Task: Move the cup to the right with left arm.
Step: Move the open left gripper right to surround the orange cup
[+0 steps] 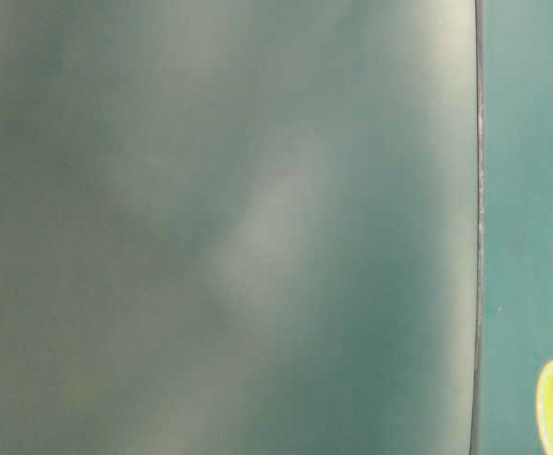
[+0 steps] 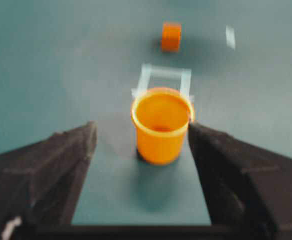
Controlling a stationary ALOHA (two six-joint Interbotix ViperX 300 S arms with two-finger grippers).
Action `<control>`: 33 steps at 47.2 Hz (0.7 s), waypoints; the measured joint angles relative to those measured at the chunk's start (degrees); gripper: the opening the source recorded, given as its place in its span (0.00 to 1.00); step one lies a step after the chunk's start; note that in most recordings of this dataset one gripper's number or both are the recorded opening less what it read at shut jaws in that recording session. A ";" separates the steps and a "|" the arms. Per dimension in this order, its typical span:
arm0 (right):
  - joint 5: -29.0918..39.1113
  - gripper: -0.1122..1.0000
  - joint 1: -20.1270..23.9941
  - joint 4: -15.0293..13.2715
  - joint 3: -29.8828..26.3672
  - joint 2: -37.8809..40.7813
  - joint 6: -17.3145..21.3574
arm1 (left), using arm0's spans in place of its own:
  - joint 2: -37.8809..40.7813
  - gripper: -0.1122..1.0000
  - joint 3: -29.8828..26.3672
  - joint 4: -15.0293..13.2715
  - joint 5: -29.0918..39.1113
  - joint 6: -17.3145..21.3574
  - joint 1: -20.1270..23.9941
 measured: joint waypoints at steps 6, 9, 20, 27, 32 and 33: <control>0.09 0.10 0.00 0.09 -0.35 0.00 0.00 | 8.35 0.75 -0.26 0.00 -3.87 -0.09 -0.44; 0.09 0.10 0.00 0.00 -0.53 0.00 0.00 | 13.89 0.77 -1.14 0.00 -6.24 -0.09 -0.97; 0.09 0.10 0.00 0.00 -0.88 0.00 0.00 | 33.22 0.84 -9.76 0.18 -9.14 0.62 -2.11; 0.18 0.10 0.00 0.00 -1.14 0.00 0.00 | 42.19 0.86 -13.36 0.26 -10.55 0.79 -2.99; 0.35 0.10 0.00 0.00 -1.23 -0.09 -0.09 | 44.74 0.86 -13.54 0.26 -12.74 0.88 -3.60; 0.44 0.10 0.00 0.00 -1.32 0.00 -0.18 | 44.82 0.86 -13.54 0.26 -13.18 0.88 -3.69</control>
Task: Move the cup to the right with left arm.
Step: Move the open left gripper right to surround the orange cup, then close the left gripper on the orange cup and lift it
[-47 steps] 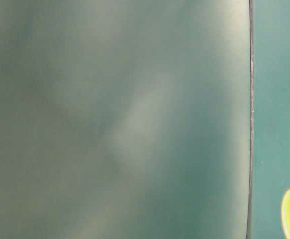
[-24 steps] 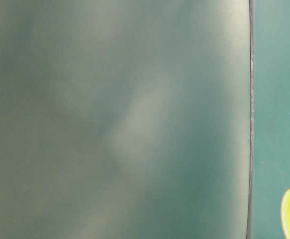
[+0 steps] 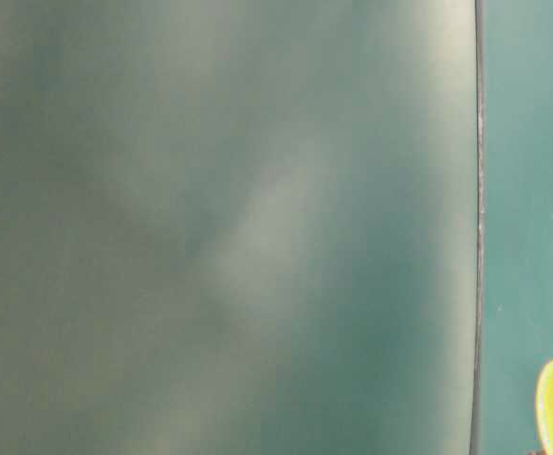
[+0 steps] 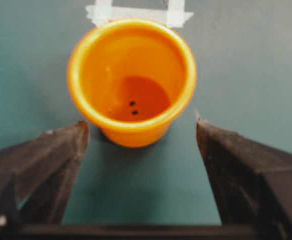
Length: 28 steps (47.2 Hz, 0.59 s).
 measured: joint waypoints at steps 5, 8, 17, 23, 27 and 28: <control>0.18 0.10 0.00 0.00 0.00 0.00 0.00 | 0.18 0.86 0.00 0.00 -1.41 0.35 0.00; 0.26 0.10 0.00 0.00 0.00 -0.09 0.00 | 0.26 0.86 0.00 0.00 -1.67 0.53 0.00; 0.35 0.10 0.00 -0.09 0.00 -0.09 -0.18 | 0.88 0.86 0.00 0.00 -2.37 0.62 0.26; 0.35 0.10 0.00 -0.09 0.00 -0.09 -0.18 | 1.41 0.86 -0.09 0.00 -3.25 0.62 0.26; 0.35 0.10 0.00 -0.09 0.00 -0.09 -0.26 | 1.93 0.86 -0.09 0.09 -4.39 0.62 0.26; 0.35 0.10 0.00 -0.09 0.00 -0.09 -0.26 | 2.20 0.86 -0.18 0.00 -4.75 0.62 0.26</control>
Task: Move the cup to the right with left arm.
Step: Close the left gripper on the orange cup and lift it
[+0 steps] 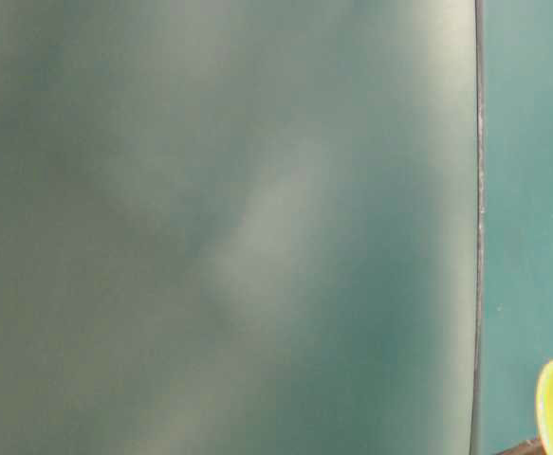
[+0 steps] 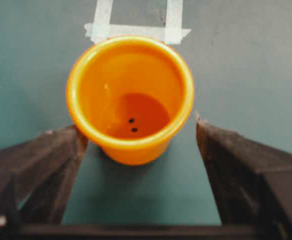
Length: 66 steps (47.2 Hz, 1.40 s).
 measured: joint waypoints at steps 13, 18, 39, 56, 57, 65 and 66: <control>0.09 0.10 0.00 0.00 0.00 0.00 0.00 | 3.16 0.86 -1.49 0.09 -2.64 0.00 0.09; 0.00 0.10 0.00 0.00 0.00 0.00 0.00 | 4.66 0.86 -2.46 0.18 -3.69 0.35 0.09; 0.09 0.10 0.00 0.00 0.00 0.00 0.00 | 8.70 0.85 -4.75 0.18 -7.82 1.41 0.09; 0.09 0.10 0.00 0.00 -0.09 0.09 0.00 | 8.70 0.67 -4.83 0.26 -8.00 2.72 0.09; 0.09 0.10 0.00 0.00 0.00 0.00 0.00 | 8.70 0.67 -4.75 0.26 -8.00 2.81 0.09; 0.00 0.10 0.00 0.00 0.00 0.09 0.00 | 8.70 0.67 -4.75 0.26 -8.61 2.81 0.09; 0.09 0.10 0.00 0.00 0.00 0.09 0.00 | 8.70 0.67 -4.75 0.26 -8.88 2.81 0.00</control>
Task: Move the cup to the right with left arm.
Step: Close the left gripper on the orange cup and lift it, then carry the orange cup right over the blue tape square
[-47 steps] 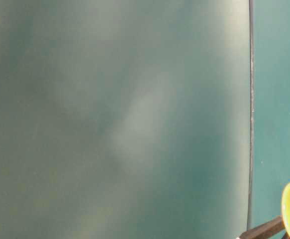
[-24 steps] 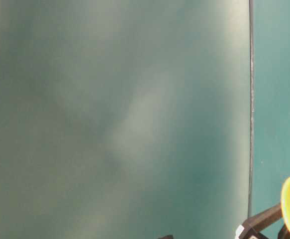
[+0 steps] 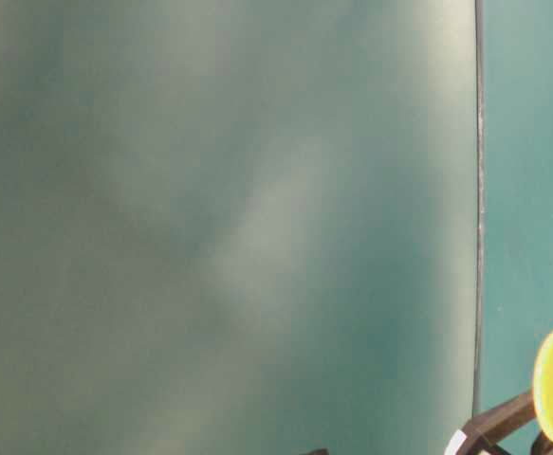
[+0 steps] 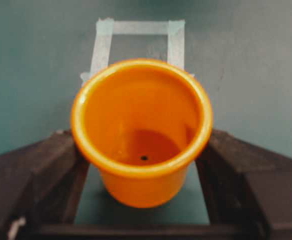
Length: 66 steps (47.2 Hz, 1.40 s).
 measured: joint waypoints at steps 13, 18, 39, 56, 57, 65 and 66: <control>0.00 0.10 0.00 0.09 0.00 -0.09 0.18 | -1.49 0.67 0.00 0.00 -1.85 -0.26 0.09; -0.09 0.10 0.00 0.00 -0.62 0.00 0.26 | -2.81 0.67 0.00 0.00 -1.85 -0.70 0.00; -0.09 0.10 0.00 0.00 -1.14 0.00 0.62 | -9.40 0.67 -3.25 0.00 7.56 -0.97 -0.26; 0.00 0.10 0.00 0.00 -1.14 0.00 0.62 | -7.29 0.67 -8.53 0.00 10.28 -0.88 -0.18; 0.00 0.10 0.00 0.00 -1.14 0.00 0.62 | -7.03 0.67 -8.96 0.00 10.72 -0.88 -0.26; -0.09 0.10 0.00 0.00 -1.14 0.00 0.62 | -4.57 0.67 -13.10 0.09 13.45 -0.53 -0.18; 0.00 0.10 0.00 0.00 -1.14 0.00 0.62 | -4.22 0.67 -13.62 0.00 13.62 -0.44 -0.18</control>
